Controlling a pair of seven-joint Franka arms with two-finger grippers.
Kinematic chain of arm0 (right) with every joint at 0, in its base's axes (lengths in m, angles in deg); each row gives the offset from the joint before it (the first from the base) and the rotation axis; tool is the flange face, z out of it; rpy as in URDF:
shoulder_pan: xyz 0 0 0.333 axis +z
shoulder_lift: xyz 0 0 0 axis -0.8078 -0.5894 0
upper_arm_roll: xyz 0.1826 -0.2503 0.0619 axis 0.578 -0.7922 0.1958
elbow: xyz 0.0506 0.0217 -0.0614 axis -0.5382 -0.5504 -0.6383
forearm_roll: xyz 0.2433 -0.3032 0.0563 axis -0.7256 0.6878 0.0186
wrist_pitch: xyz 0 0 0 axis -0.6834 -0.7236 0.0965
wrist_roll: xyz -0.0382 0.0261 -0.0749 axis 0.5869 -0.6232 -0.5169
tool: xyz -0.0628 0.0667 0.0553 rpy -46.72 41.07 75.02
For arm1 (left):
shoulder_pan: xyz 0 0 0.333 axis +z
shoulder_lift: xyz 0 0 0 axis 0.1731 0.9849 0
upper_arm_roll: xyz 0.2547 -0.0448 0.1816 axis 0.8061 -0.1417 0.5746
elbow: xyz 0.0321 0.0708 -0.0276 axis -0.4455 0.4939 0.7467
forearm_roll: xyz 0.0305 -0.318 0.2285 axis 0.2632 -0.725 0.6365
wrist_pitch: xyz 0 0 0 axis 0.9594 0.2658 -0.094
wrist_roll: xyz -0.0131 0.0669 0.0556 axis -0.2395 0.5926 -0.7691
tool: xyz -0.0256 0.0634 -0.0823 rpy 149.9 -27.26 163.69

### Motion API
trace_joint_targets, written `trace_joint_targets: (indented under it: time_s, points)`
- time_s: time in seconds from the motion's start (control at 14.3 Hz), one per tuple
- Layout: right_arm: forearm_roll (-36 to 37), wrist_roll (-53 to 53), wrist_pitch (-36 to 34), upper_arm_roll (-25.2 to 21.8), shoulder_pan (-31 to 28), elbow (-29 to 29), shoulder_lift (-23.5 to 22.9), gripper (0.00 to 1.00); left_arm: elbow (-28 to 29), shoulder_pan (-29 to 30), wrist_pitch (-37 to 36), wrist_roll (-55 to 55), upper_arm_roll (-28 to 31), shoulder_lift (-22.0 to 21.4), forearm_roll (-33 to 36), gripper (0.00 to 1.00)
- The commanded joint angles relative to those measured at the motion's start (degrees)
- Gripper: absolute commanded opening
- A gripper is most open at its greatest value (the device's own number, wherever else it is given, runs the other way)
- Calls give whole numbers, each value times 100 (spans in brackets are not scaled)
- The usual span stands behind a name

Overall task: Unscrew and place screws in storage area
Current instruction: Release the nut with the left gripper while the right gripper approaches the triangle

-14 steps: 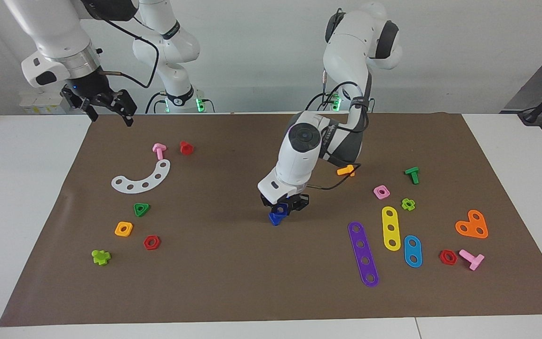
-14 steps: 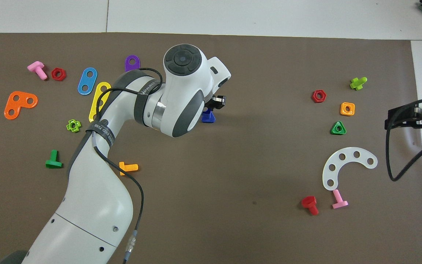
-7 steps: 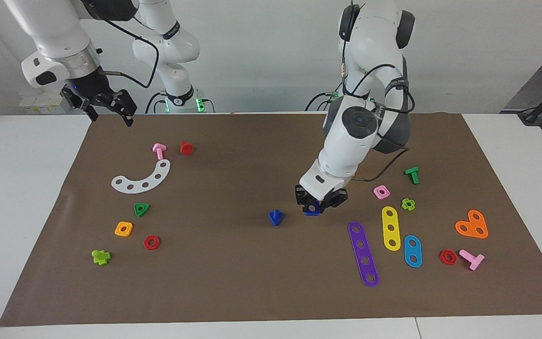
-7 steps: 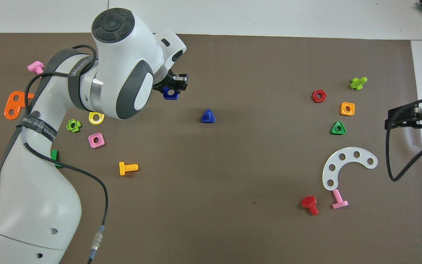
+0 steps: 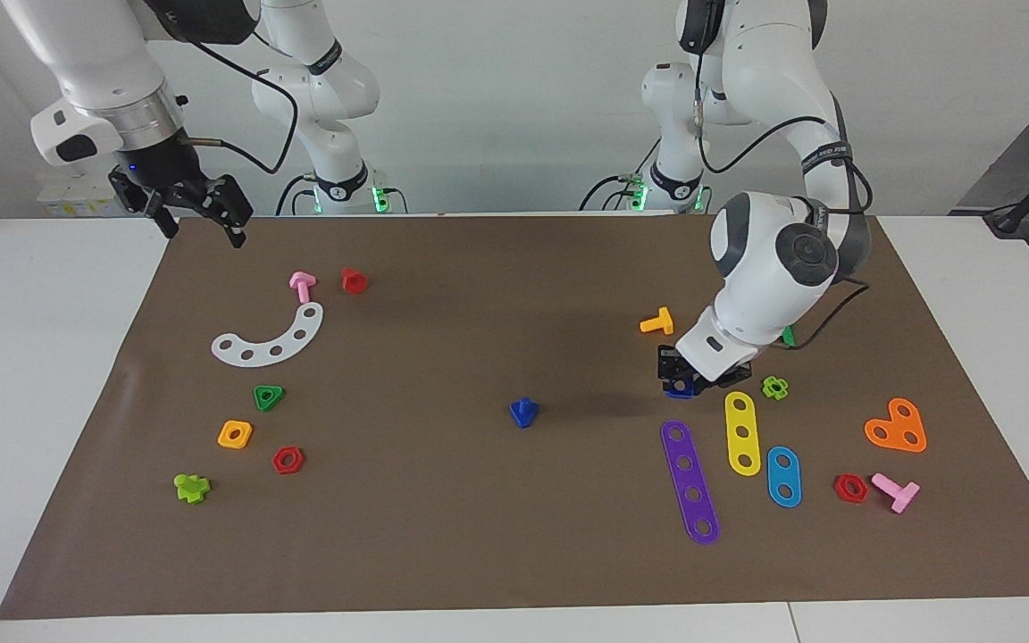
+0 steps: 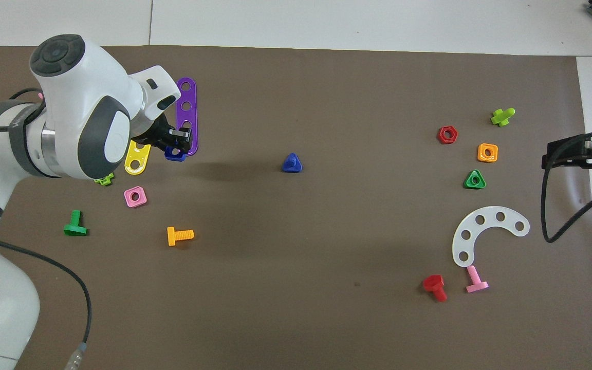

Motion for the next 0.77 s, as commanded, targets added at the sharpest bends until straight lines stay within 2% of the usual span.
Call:
trace_joint_targets:
  time_s: [0.0, 0.14, 0.21, 0.28, 0.35, 0.42, 0.49, 0.63, 0.7]
  points:
    - [-78, 222, 109, 22, 21, -186, 105, 100, 1556, -13, 1101, 212, -22, -699, -32, 37]
    - [-105, -178, 38, 119, 449, 190, -175, 100, 2059, -13, 1631, 309, -13, -832, -32, 39]
    - [-113, -695, 116, 136, 791, 192, -289, 100, 2096, -13, 1659, 318, -13, -841, -32, 43]
    - [-52, -1005, 143, 137, 1133, 227, -456, 100, 2096, -13, 1668, 318, -13, -841, -32, 53]
    - [-17, -1226, 187, 145, 1494, 253, -727, 100, 2096, -5, 1694, 292, -13, -841, -32, 69]
    - [-60, -1524, 527, 145, 1732, 375, -982, 100, 2061, -5, 1746, 274, -13, -832, -40, 87]
    - [-104, -2075, 1087, 145, 1926, 455, -1298, 100, 2026, -5, 1817, 248, -13, -823, -40, 100]
    - [-43, -2877, 1705, 145, 2549, 491, -1870, 100, 1834, 82, 1791, 256, 83, -841, -40, 100]
    - [-86, -2976, 2108, 145, 2682, 561, -2108, 100, 1676, 135, 1695, 256, 171, -893, -40, 100]
